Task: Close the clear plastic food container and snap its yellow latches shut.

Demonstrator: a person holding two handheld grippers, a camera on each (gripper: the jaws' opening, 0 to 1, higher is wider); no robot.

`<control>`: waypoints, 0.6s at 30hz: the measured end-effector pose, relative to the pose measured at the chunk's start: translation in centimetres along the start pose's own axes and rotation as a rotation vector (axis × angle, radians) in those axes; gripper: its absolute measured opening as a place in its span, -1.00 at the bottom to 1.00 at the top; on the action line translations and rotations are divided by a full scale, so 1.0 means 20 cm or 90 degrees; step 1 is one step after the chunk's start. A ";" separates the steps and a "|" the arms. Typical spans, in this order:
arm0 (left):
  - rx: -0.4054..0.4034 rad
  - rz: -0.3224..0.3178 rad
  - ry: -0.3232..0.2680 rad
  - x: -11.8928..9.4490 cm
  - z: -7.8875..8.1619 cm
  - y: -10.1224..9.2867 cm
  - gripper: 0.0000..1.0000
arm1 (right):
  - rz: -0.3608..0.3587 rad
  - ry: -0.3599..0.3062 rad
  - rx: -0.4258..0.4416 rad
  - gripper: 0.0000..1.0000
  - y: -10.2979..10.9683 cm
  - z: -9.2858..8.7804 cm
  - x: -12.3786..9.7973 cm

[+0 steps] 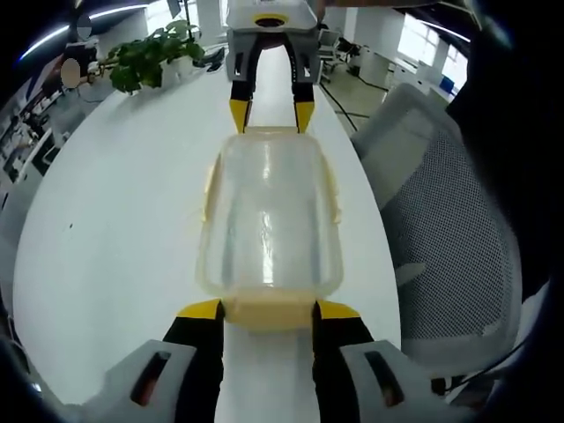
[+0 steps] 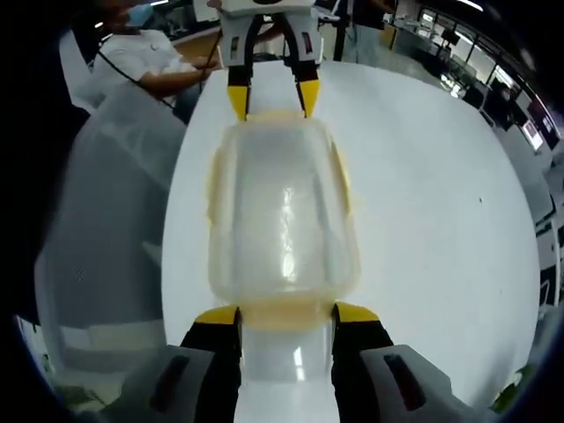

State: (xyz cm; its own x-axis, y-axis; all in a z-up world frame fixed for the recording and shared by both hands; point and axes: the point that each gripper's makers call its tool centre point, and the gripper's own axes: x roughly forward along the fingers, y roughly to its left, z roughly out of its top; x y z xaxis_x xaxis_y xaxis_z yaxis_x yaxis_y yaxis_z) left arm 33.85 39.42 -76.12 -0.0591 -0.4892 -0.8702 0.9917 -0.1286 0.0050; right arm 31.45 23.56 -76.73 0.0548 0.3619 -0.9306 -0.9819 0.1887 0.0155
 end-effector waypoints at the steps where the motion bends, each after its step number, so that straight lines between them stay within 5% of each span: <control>1: -0.001 0.000 0.000 0.00 0.00 0.00 -0.25 | 0.000 0.000 0.000 -0.23 0.00 0.00 0.00; 18: -0.002 -0.001 0.003 0.08 0.10 -0.01 -0.25 | 0.000 0.002 0.002 -0.23 0.01 -0.13 -0.03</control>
State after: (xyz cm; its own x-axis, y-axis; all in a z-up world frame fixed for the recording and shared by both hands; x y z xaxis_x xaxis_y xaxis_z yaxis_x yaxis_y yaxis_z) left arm 33.37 36.92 -76.49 -0.0599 -0.4847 -0.8726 0.9919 -0.1269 0.0024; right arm 30.86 21.07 -77.13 0.0543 0.3584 -0.9320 -0.9812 0.1922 0.0168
